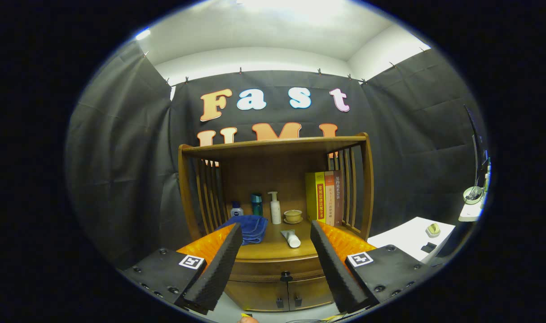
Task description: Pull open the drawer, take out the items inside it, and place them on the countertop above the cabinet.
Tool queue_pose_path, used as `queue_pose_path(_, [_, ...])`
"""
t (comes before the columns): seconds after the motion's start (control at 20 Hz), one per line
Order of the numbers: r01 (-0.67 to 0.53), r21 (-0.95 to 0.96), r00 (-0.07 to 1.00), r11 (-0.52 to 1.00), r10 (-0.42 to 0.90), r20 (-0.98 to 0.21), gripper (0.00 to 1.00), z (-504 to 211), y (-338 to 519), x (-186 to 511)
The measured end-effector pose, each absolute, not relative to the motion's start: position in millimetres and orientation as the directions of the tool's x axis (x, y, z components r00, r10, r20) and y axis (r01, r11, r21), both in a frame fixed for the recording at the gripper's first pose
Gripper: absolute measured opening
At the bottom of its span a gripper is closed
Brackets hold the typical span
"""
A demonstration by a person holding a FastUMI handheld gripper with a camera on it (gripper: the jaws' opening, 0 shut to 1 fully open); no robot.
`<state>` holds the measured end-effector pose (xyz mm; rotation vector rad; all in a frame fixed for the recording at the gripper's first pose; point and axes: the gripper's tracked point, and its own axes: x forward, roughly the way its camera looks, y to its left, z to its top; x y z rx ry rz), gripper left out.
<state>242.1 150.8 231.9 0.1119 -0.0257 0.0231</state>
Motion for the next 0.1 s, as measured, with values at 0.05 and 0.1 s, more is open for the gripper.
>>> queue_pose_path(0.05, [-0.026,0.114,1.0,0.993,0.023,0.021,0.99,230.5,151.5,242.2])
queue_pose_path(0.1, [-0.029,0.115,0.999,0.993,0.027,0.018,0.99,228.8,152.7,242.9])
